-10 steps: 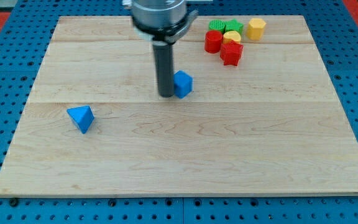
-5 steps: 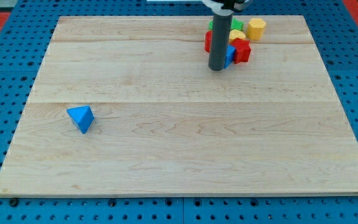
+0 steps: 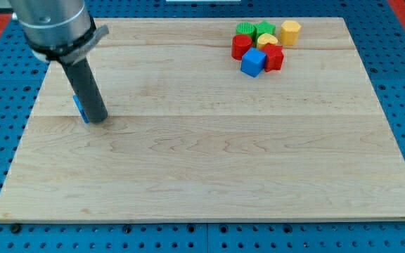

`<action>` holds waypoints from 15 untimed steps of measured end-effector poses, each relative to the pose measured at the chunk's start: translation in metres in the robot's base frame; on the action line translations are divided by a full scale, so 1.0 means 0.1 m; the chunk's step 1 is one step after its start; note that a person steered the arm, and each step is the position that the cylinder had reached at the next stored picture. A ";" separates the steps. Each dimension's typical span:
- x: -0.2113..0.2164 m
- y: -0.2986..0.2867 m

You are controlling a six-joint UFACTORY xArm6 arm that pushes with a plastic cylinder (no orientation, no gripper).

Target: Move the blue cubes into the red star

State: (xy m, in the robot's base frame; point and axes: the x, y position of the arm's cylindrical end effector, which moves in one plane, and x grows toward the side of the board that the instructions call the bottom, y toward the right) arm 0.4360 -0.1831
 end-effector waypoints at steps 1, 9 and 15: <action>0.25 -0.21; -0.94 1.57; -1.04 2.06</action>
State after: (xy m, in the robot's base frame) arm 0.3319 0.0233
